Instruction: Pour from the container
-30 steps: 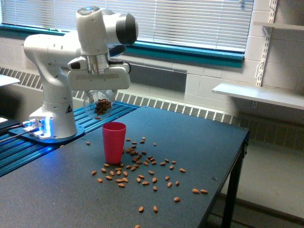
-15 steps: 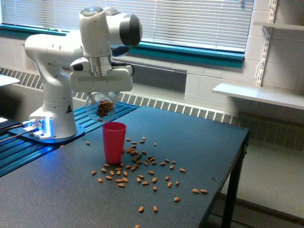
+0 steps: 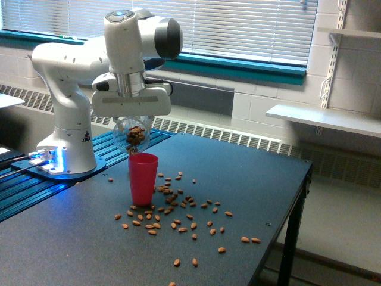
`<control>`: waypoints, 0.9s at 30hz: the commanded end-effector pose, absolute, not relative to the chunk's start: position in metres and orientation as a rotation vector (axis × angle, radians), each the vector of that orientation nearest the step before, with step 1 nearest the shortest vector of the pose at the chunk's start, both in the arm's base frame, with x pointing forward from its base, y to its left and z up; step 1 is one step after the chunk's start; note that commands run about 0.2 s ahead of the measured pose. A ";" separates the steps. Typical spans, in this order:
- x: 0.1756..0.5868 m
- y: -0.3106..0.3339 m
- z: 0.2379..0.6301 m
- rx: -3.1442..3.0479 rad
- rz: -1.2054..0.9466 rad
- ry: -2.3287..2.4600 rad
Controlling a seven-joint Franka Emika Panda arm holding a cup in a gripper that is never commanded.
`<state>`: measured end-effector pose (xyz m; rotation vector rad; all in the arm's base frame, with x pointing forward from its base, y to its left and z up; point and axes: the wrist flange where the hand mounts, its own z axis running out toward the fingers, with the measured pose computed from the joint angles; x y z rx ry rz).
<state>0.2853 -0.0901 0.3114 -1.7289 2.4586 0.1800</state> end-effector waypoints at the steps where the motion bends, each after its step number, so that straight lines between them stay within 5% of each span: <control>1: 0.291 -0.083 0.316 -1.780 0.193 2.409; 27: 0.288 -0.068 0.315 -1.787 0.227 2.422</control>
